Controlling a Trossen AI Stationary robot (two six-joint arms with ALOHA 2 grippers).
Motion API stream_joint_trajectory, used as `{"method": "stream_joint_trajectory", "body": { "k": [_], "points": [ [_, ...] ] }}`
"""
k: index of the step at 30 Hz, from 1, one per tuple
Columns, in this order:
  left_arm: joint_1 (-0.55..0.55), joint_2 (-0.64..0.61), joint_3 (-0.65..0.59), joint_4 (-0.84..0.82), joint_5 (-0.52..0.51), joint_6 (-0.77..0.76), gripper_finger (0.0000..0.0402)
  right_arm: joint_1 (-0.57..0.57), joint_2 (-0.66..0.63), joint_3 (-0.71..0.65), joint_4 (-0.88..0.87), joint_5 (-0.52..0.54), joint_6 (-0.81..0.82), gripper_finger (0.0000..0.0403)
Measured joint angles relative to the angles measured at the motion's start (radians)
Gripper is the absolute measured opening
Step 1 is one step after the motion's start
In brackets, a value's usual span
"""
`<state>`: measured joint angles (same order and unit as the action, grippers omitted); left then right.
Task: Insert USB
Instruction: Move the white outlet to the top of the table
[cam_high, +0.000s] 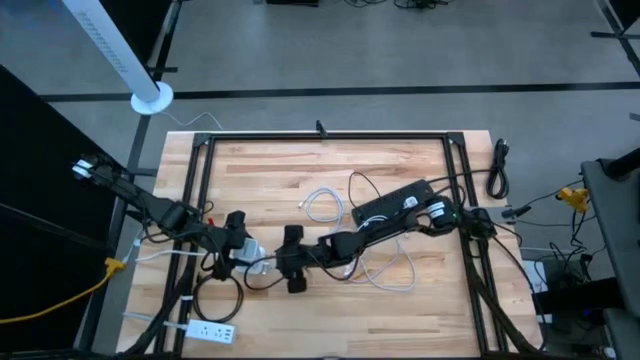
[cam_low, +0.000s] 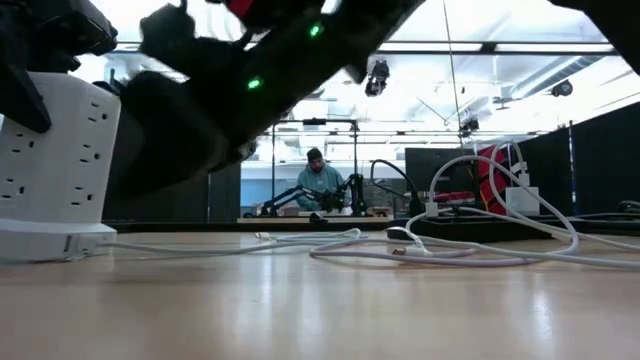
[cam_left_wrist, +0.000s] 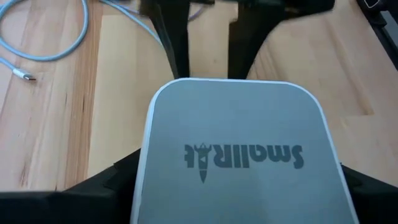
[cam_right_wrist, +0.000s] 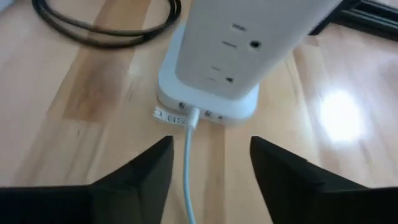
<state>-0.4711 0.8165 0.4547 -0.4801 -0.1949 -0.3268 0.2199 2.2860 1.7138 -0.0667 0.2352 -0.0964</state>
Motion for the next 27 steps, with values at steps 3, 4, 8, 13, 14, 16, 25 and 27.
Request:
{"method": "stream_joint_trajectory", "body": {
  "k": [3,4,8,13,14,16,25,27],
  "points": [
    [-0.001,-0.001,-0.011,0.026,-0.018,0.003,0.0277,0.0,-0.061,-0.005,-0.065,0.0,-0.019,0.0226],
    [-0.001,-0.001,-0.019,0.042,-0.026,0.004,0.0277,0.0,-0.081,-0.015,-0.068,-0.001,-0.011,0.023],
    [-0.013,-0.003,-0.06,0.133,-0.085,0.01,0.0277,-0.002,-0.12,-0.077,-0.045,-0.006,0.077,0.0234],
    [-0.014,-0.003,-0.078,0.169,-0.119,0.02,0.0277,-0.005,-0.104,-0.205,0.221,-0.008,0.24,0.0239],
    [-0.014,-0.003,-0.079,0.168,-0.122,0.022,0.0277,-0.005,-0.097,-0.223,0.282,-0.007,0.243,0.0244],
    [-0.014,-0.003,-0.079,0.169,-0.126,0.024,0.0277,-0.005,-0.072,-0.239,0.424,-0.008,0.242,0.0258],
    [-0.014,-0.003,-0.084,0.17,-0.135,0.027,0.0277,-0.032,0.074,-0.184,0.574,0.003,0.227,0.0334],
    [-0.014,-0.002,-0.084,0.171,-0.137,0.028,0.0277,-0.043,0.087,-0.172,0.618,-0.001,0.227,0.0343]
  ]
}}
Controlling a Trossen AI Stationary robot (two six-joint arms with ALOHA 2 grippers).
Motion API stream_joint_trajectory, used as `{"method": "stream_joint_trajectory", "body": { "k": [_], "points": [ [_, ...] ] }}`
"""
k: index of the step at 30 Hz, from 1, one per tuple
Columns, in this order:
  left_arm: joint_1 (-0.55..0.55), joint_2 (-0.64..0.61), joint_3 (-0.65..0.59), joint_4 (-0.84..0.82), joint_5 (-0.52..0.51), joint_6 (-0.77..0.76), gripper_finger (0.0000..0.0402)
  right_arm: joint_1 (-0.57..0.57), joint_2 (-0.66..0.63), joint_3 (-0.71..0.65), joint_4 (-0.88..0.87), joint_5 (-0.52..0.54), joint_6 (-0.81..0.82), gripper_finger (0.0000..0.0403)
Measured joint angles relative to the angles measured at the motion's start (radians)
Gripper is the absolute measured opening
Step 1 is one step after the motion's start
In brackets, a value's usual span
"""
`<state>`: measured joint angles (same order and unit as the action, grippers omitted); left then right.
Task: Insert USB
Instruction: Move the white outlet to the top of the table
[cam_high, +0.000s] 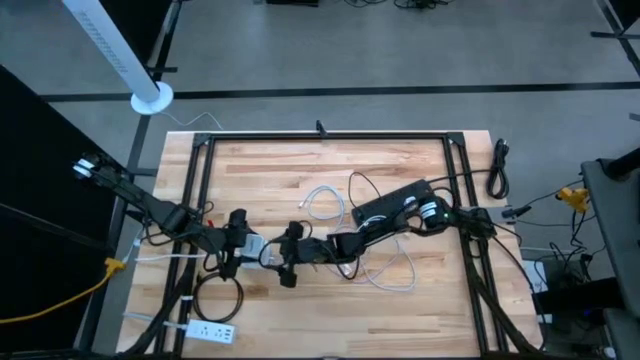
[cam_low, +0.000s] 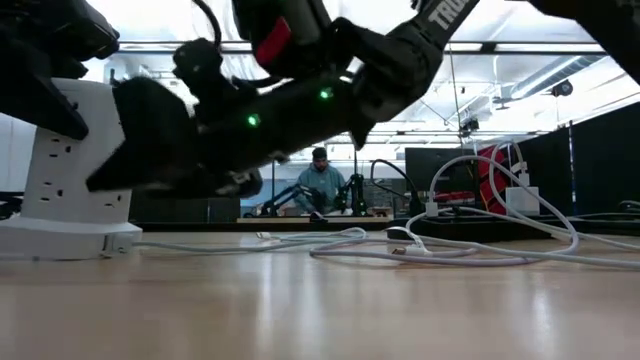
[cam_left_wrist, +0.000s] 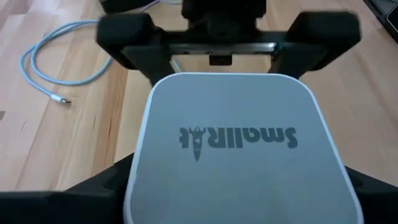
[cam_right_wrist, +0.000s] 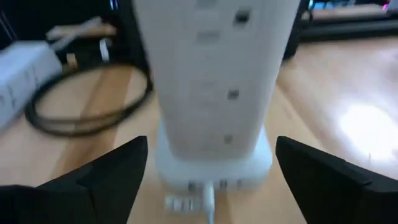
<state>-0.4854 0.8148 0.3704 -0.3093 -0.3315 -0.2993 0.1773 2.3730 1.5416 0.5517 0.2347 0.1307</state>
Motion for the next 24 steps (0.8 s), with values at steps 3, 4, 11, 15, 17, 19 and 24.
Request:
{"method": "stream_joint_trajectory", "body": {
  "k": [3,4,11,15,17,19,24],
  "points": [
    [0.0,0.001,0.0,0.0,-0.001,0.002,0.0277,-0.016,0.027,0.034,0.011,-0.029,-0.021,0.0344],
    [0.0,0.001,0.0,0.0,-0.001,0.002,0.0277,-0.019,0.04,0.055,0.01,-0.049,-0.036,0.0343],
    [0.001,0.002,-0.002,0.016,-0.005,0.003,0.0277,-0.023,0.132,0.206,-0.01,-0.087,-0.09,0.0322],
    [0.0,0.001,-0.002,0.012,-0.006,0.003,0.0277,-0.025,0.146,0.255,-0.083,-0.082,-0.079,0.0289],
    [0.0,0.001,-0.002,0.015,-0.008,0.002,0.0277,-0.025,0.146,0.259,-0.102,-0.09,-0.078,0.0289],
    [0.0,-0.003,-0.002,0.016,-0.011,0.002,0.0277,-0.025,0.146,0.258,-0.102,-0.092,-0.077,0.0289],
    [0.0,-0.009,-0.002,0.016,-0.014,-0.001,0.0277,-0.025,0.146,0.257,-0.109,-0.112,-0.069,0.0289]
  ]
}}
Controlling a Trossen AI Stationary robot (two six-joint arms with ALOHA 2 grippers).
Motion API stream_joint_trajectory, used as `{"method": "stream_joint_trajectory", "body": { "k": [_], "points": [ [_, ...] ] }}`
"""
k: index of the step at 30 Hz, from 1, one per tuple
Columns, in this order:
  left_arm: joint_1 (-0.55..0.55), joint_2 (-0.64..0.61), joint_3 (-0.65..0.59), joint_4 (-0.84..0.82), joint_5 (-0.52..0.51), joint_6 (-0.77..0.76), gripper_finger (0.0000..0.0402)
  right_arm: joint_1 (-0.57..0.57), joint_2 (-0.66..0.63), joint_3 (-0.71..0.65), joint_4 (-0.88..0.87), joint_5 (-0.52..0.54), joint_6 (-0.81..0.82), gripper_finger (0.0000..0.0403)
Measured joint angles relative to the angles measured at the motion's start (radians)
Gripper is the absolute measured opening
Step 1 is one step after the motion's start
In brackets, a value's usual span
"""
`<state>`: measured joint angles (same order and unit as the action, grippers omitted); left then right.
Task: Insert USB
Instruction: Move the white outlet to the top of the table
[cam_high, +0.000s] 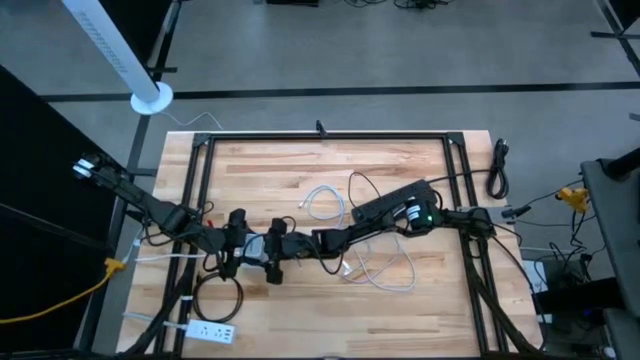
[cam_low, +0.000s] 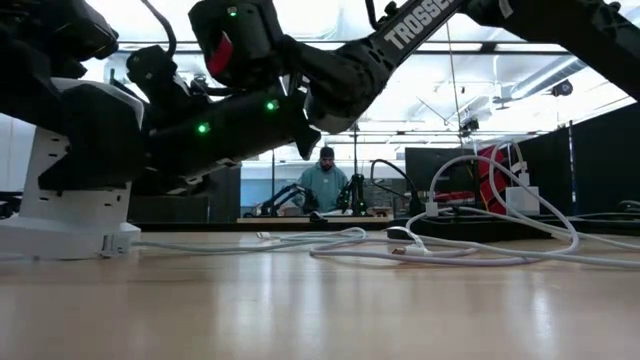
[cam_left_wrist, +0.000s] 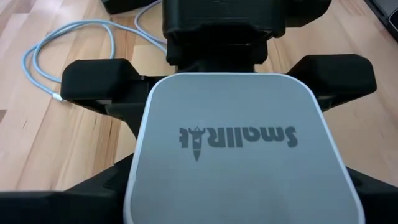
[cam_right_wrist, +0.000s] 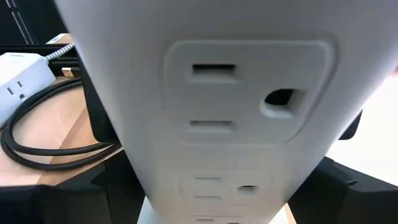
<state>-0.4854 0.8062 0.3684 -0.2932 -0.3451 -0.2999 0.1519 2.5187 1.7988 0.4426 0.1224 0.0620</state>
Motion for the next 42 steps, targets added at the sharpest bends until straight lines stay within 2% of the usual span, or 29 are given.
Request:
{"method": "stream_joint_trajectory", "body": {
  "k": [14,19,22,26,31,42],
  "points": [
    [0.001,0.001,0.004,-0.003,-0.001,-0.021,0.0277,-0.008,-0.022,0.001,-0.087,-0.032,0.026,0.029],
    [0.0,0.0,0.004,-0.012,0.004,-0.004,0.0277,-0.005,-0.018,-0.006,-0.145,-0.001,0.107,0.0363],
    [0.0,0.0,0.005,-0.01,0.004,-0.002,0.0277,-0.004,-0.023,-0.027,-0.112,0.003,0.125,0.0374],
    [0.0,-0.001,0.005,-0.009,0.003,0.0,0.0277,-0.002,-0.02,-0.033,-0.059,0.004,0.102,0.0355],
    [0.0,-0.001,0.004,-0.005,0.003,0.0,0.0277,-0.002,-0.011,-0.035,-0.014,0.005,0.054,0.0295],
    [0.0,0.006,0.003,0.004,-0.009,0.003,0.0277,-0.003,-0.01,-0.036,0.007,0.003,-0.001,0.0292]
  ]
}}
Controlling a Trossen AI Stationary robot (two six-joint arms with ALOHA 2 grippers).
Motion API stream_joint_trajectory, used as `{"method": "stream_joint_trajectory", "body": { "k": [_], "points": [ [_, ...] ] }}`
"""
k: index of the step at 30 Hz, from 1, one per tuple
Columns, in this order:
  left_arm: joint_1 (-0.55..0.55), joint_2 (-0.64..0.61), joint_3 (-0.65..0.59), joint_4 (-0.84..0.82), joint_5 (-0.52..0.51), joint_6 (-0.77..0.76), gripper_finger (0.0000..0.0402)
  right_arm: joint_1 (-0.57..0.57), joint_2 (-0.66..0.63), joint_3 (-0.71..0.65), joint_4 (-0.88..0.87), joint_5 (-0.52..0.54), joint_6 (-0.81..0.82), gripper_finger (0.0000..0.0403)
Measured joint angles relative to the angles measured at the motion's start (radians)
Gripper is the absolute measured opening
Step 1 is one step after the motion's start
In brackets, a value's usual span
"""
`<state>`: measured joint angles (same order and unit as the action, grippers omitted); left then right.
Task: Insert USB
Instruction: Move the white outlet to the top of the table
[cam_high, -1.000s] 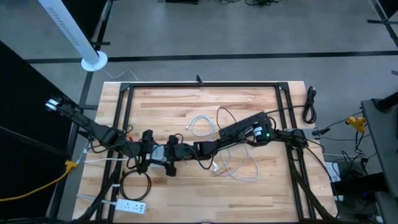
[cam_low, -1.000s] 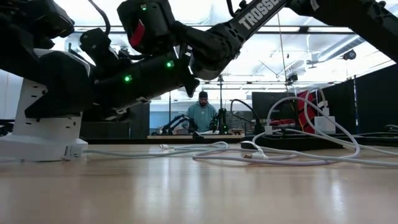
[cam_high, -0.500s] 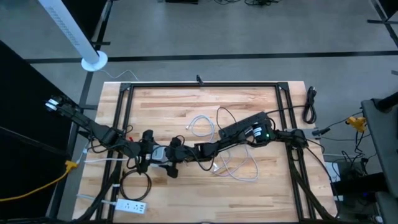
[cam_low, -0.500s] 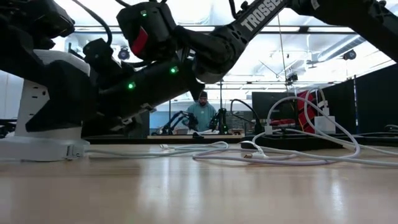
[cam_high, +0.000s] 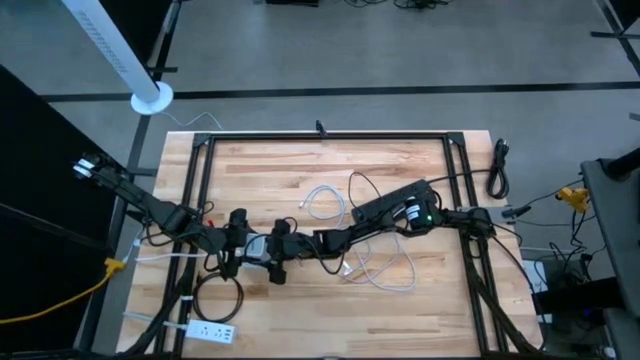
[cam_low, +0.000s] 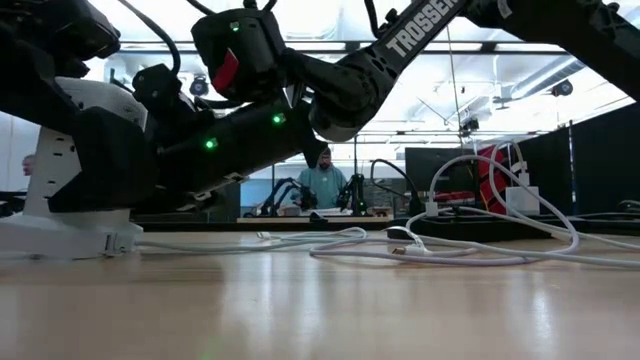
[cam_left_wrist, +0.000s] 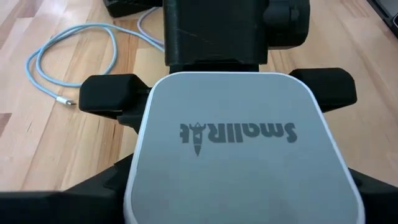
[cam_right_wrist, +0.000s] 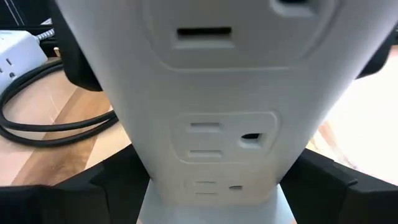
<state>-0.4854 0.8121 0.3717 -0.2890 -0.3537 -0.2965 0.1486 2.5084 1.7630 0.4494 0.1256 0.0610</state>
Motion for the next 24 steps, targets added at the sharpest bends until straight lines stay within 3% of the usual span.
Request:
{"method": "stream_joint_trajectory", "body": {
  "k": [4,13,24],
  "points": [
    [0.0,-0.003,0.003,-0.01,-0.001,0.0,0.0277,-0.001,0.0,0.0,-0.002,-0.007,-0.001,0.0292],
    [0.001,-0.037,0.07,-0.218,-0.009,0.012,0.0277,-0.024,0.0,0.035,-0.053,-0.02,-0.024,0.0292],
    [0.032,-0.059,0.072,-0.323,-0.183,-0.09,0.0277,-0.12,0.0,0.084,-0.116,-0.144,-0.092,0.0292]
  ]
}}
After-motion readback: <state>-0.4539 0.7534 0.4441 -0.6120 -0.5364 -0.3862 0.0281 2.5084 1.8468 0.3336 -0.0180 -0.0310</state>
